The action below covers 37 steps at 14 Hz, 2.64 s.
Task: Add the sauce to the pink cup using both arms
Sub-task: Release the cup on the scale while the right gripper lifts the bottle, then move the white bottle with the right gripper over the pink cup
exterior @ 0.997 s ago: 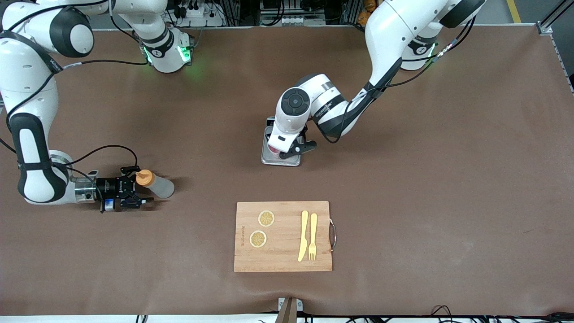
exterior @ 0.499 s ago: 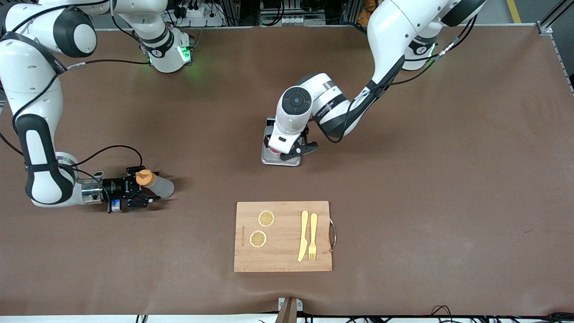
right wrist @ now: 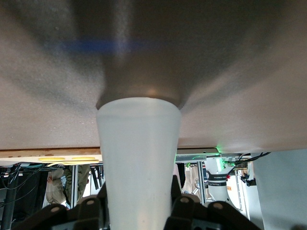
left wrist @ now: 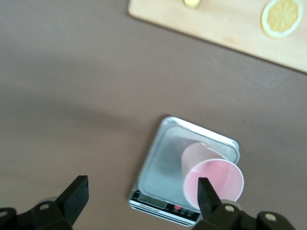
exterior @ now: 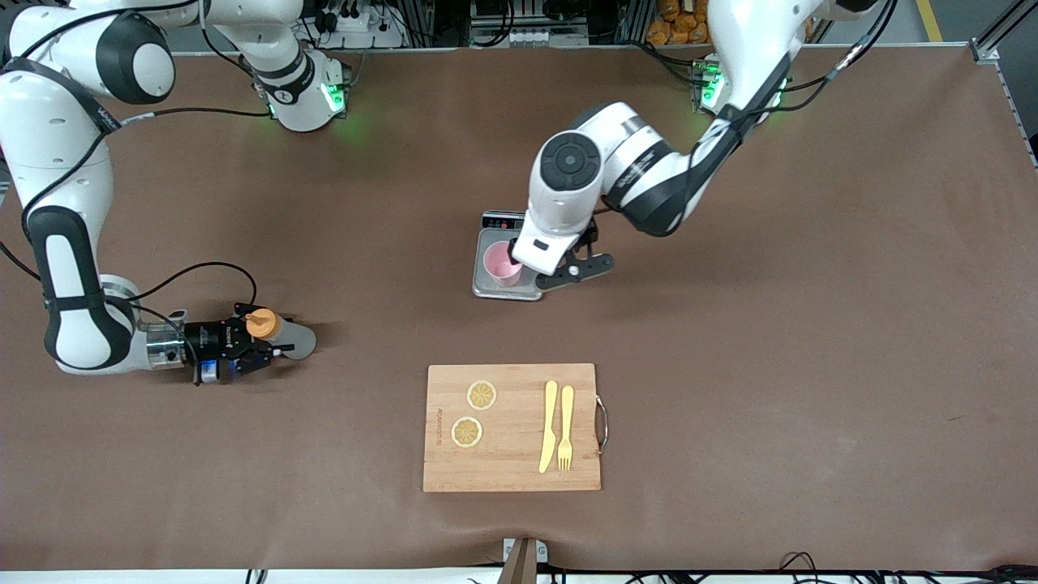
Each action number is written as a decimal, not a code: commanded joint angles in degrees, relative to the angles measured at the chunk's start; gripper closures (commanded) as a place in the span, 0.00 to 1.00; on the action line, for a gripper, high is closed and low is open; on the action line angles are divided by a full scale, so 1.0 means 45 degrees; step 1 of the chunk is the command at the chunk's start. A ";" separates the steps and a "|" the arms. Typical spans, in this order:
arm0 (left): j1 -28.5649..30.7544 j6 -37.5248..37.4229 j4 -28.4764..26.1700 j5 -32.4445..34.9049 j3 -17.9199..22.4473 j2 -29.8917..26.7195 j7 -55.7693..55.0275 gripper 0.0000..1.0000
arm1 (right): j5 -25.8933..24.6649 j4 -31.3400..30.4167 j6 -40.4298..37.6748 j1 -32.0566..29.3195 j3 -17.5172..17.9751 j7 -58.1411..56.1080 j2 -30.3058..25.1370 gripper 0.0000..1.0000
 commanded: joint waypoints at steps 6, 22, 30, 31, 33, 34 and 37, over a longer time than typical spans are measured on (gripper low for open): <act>0.2636 -0.2321 -0.0438 0.0199 -0.0052 -0.2030 0.3849 0.00 | -0.0709 0.1266 -0.0452 0.0405 0.0037 0.2638 -0.0231 0.56; 0.4541 -0.3515 -0.2411 -0.1285 0.2598 -0.6329 1.2506 0.00 | -0.4282 0.2401 -0.0492 0.3744 -0.0022 0.7854 -0.2106 0.56; 0.2621 -0.3534 -0.2333 -0.1305 0.5280 -0.7266 1.4733 0.00 | -0.6471 0.3065 -0.0492 0.6087 -0.0002 1.1643 -0.2301 0.56; 0.2621 -0.3670 -0.2314 -0.1324 0.5261 -0.7306 1.4696 0.00 | -0.6568 0.3045 -0.0492 0.6302 0.0037 1.1742 -0.2534 0.56; 0.2621 -0.4643 -0.2003 -0.1344 0.5261 -0.7307 1.4579 0.00 | -0.7016 0.3006 -0.0822 0.6829 0.0018 1.2229 -0.2712 0.56; 0.2621 -0.5170 -0.1866 -0.1402 0.5241 -0.7326 1.4540 0.00 | -0.7289 0.3006 -0.0998 0.7238 0.0018 1.2463 -0.2770 0.56; 0.2621 -0.5780 -0.1474 -0.2144 0.5551 -0.7540 1.4248 0.00 | -0.8420 0.2948 -0.1662 0.8391 0.0018 1.3187 -0.2946 0.56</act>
